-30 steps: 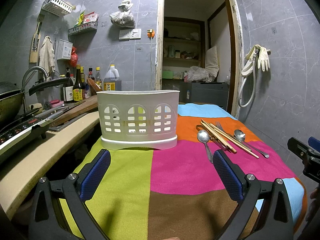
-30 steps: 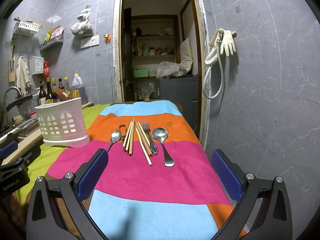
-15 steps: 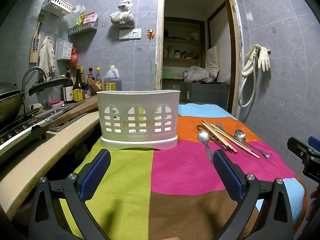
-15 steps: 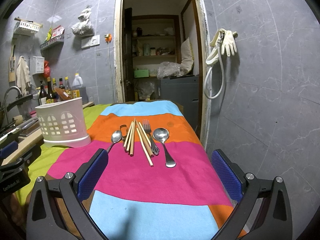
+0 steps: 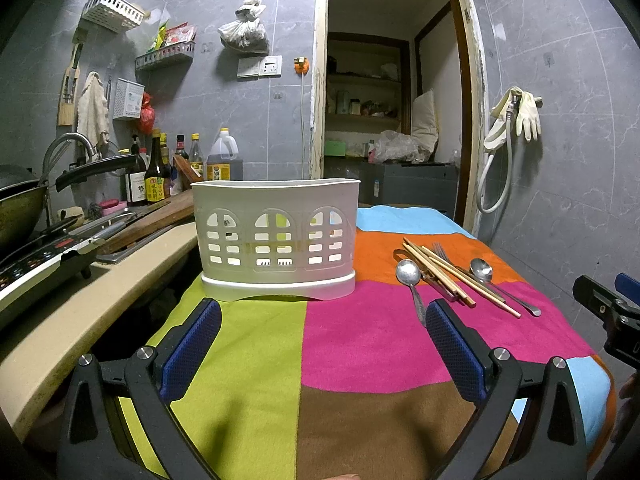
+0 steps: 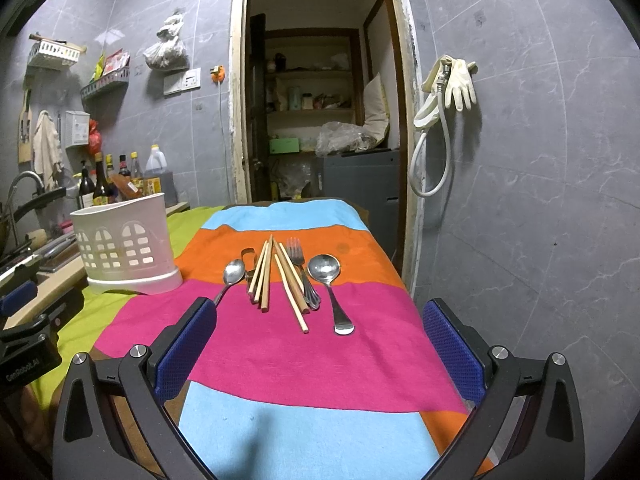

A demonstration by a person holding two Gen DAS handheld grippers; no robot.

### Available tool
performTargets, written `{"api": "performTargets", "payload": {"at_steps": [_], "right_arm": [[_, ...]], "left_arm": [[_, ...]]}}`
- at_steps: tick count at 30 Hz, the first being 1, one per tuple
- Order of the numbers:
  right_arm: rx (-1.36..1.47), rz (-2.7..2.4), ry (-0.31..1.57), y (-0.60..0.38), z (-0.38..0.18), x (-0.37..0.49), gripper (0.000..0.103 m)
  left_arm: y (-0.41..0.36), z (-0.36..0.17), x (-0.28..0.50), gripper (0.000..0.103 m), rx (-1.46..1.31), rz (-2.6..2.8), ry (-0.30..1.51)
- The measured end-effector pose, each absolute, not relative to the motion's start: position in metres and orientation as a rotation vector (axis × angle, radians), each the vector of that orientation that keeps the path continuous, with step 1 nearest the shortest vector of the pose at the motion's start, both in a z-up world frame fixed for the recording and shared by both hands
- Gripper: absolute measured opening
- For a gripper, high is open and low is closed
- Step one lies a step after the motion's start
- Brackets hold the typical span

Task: Organize utensils
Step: 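Reach both tools toward the utensils and close the left tool on a spoon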

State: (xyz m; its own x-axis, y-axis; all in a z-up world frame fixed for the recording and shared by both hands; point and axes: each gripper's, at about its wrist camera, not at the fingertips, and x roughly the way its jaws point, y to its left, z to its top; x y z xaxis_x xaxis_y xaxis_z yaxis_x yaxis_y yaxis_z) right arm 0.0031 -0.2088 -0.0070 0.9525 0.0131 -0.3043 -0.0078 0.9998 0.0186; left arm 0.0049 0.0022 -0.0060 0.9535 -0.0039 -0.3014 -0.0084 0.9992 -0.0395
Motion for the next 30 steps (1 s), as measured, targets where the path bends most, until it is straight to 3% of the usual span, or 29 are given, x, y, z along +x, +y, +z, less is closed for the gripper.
{"api": "performTargets", "payload": {"at_steps": [16,30], "right_arm": [[-0.116,0.005,0.26,-0.212,0.008,0.042,0.103],[-0.112,0.12,0.469,-0.251,0.01,0.137,0.103]], "left_arm": [[-0.012,0.028,0.055,0.1,0.004,-0.068,0.242],[-0.051,0.03,0.134,0.098,0.118,-0.281,0.373]]}}
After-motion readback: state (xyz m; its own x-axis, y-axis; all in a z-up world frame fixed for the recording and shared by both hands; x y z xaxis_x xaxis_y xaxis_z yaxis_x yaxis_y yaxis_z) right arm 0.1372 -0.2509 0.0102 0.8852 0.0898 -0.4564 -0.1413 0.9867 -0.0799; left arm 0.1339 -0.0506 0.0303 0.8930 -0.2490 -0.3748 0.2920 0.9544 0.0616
